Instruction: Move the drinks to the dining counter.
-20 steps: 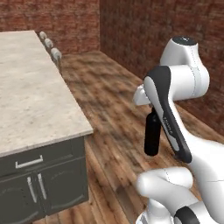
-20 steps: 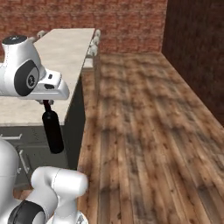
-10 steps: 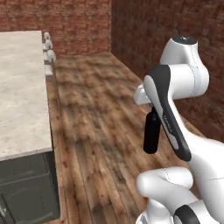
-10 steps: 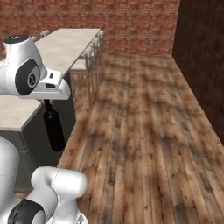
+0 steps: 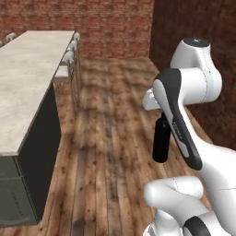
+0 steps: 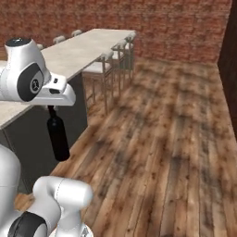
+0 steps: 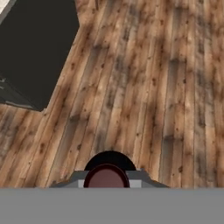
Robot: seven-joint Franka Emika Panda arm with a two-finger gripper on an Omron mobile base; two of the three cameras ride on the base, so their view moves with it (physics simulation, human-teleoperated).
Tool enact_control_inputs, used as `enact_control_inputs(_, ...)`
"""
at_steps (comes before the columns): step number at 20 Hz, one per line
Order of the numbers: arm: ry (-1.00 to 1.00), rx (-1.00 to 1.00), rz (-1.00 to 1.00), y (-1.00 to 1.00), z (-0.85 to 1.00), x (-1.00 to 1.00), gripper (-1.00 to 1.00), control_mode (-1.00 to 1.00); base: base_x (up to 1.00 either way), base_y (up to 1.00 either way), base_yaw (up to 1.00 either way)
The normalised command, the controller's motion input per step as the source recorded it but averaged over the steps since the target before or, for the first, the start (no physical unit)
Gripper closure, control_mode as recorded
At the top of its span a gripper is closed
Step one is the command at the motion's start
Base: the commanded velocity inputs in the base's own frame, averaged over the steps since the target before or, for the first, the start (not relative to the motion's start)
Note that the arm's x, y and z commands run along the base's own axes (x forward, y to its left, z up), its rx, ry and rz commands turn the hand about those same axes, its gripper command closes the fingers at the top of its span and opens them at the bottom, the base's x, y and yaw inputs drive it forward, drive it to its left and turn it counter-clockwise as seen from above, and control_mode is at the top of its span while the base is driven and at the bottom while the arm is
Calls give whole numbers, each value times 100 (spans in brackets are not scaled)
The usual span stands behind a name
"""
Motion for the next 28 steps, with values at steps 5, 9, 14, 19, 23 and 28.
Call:
enact_control_inputs(5,0,0,0,0,0,0,100,100,47,-92,51)
enact_control_inputs(9,0,0,0,0,0,0,100,100,64,-72,57)
enact_control_inputs(14,0,0,0,0,0,0,100,100,81,-55,61)
enact_control_inputs(19,0,0,0,0,0,0,100,100,88,-79,52)
enact_control_inputs(23,0,0,0,0,0,0,100,100,87,-92,47)
enact_control_inputs(28,0,0,0,0,0,0,100,100,88,-96,45)
